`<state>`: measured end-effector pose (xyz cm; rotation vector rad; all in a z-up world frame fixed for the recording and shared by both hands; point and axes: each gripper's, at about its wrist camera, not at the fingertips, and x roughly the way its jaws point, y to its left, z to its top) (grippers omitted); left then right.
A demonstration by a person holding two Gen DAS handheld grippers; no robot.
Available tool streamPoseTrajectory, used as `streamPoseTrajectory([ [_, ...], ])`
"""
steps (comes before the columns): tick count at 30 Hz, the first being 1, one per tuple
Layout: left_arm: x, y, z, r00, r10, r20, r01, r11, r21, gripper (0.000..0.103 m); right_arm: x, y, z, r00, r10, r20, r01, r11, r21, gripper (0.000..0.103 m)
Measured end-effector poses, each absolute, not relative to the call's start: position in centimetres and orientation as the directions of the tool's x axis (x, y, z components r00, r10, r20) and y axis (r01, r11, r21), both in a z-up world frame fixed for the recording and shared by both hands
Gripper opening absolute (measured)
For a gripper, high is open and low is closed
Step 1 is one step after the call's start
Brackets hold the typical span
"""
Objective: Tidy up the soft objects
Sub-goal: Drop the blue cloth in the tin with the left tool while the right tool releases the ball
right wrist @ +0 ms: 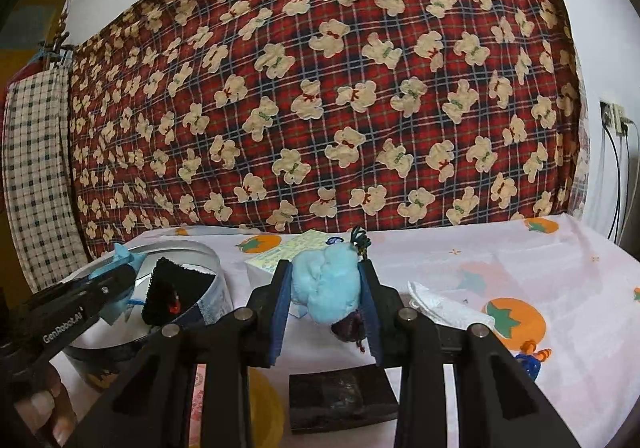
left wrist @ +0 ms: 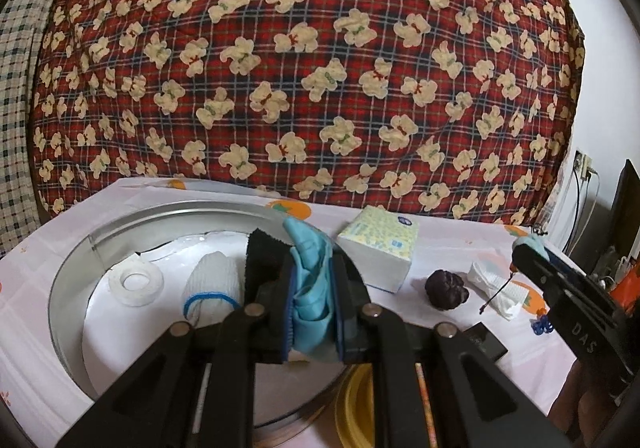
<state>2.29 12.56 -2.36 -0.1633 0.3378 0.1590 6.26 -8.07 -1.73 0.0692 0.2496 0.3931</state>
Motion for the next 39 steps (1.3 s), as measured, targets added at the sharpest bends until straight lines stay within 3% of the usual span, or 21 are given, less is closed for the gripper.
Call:
streamPoseTrajectory([
  [39, 2.9, 12.9, -4.1, 0.911, 0.093, -0.401, -0.157, 0.979, -0.130, 0.014, 5.6, -5.9, -1.5, 0.863, 0.447, -0.236, -0.448, 0.892, 0.055, 0.035],
])
